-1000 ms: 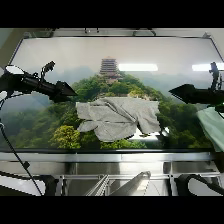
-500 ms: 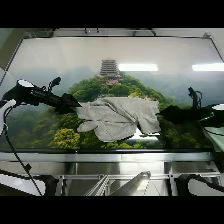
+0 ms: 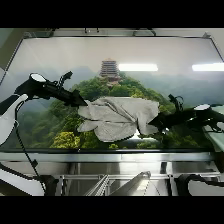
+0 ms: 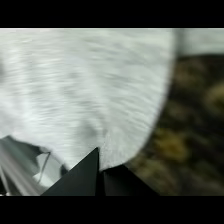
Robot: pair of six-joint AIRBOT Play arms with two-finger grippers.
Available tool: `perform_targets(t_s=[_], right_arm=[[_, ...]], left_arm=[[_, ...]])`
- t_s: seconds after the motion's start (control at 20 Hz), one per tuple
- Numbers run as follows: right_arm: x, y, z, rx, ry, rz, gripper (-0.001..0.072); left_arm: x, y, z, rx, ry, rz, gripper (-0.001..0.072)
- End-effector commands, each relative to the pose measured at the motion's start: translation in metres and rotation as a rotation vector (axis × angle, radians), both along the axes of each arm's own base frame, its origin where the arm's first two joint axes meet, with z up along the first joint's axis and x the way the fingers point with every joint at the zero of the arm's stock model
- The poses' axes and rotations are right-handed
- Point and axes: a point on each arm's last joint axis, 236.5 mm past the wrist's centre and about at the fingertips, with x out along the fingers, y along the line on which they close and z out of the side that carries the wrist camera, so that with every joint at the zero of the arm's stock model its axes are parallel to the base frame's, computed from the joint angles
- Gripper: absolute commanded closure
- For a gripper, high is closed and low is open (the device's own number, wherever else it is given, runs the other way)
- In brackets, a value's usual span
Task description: Fold the shirts.
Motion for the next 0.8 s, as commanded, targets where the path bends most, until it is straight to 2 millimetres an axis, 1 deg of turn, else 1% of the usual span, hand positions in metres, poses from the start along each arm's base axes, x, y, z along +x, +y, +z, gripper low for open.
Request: perform_targets(t_s=[0.0,0.05,0.1,0.15,0.2,0.25,0.3,0.35,0.4,0.45,0.5,0.55,0.6,0.65,0.7,0.75], right_arm=[[0.034,0.007,0.092,0.157,-0.203,0.029,0.0697],[0.057,-0.003,0.144,0.189,-0.335,-0.009,0.0697],[0.077,-0.016,0.206,0.223,-0.488,-0.053,0.0697],[0.09,-0.031,0.277,0.251,-0.667,-0.1,0.0697],[0.092,-0.045,0.357,0.271,-0.872,-0.144,0.0698],[0.084,-0.057,0.422,0.256,-1.045,-0.175,0.0698],[0.074,-0.066,0.473,0.201,-1.17,-0.207,0.0697],[0.065,-0.069,0.507,0.158,-1.244,-0.235,0.0697],[0.051,-0.064,0.534,0.139,-1.312,-0.234,0.0698],[0.036,-0.057,0.556,0.128,-1.379,-0.226,0.0697],[0.023,-0.052,0.572,0.108,-1.434,-0.221,0.0698],[0.011,-0.048,0.586,0.078,-1.502,-0.229,0.0697],[0.002,-0.047,0.596,0.048,-1.546,-0.249,0.0697],[-0.007,-0.046,0.605,0.012,-1.589,-0.267,0.0697],[-0.014,-0.045,0.611,-0.022,-1.619,-0.285,0.0697],[-0.019,-0.046,0.613,-0.072,-1.639,-0.298,0.0697]], left_arm=[[0.007,-0.017,0.068,-0.135,-0.046,-0.075,0.0694],[0.014,-0.017,0.1,-0.18,-0.102,-0.067,0.0694],[0.024,-0.014,0.141,-0.22,-0.184,-0.043,0.0694],[0.031,-0.009,0.187,-0.256,-0.283,-0.017,0.0694],[0.034,0.0,0.239,-0.283,-0.403,0.014,0.0693],[0.032,0.009,0.288,-0.3,-0.521,0.036,0.0694],[0.027,0.019,0.334,-0.278,-0.65,0.064,0.0692],[0.019,0.026,0.373,-0.257,-0.759,0.087,0.0691],[0.006,0.03,0.411,-0.239,-0.869,0.103,0.069],[-0.01,0.032,0.44,-0.225,-0.948,0.111,0.069],[-0.028,0.033,0.465,-0.21,-1.019,0.12,0.069],[-0.043,0.037,0.479,-0.19,-1.067,0.13,0.0689],[-0.055,0.043,0.488,-0.166,-1.099,0.149,0.0689],[-0.064,0.049,0.491,-0.147,-1.112,0.176,0.0689],[-0.073,0.058,0.49,-0.122,-1.116,0.207,0.0689],[-0.079,0.067,0.486,-0.088,-1.118,0.226,0.0689]])
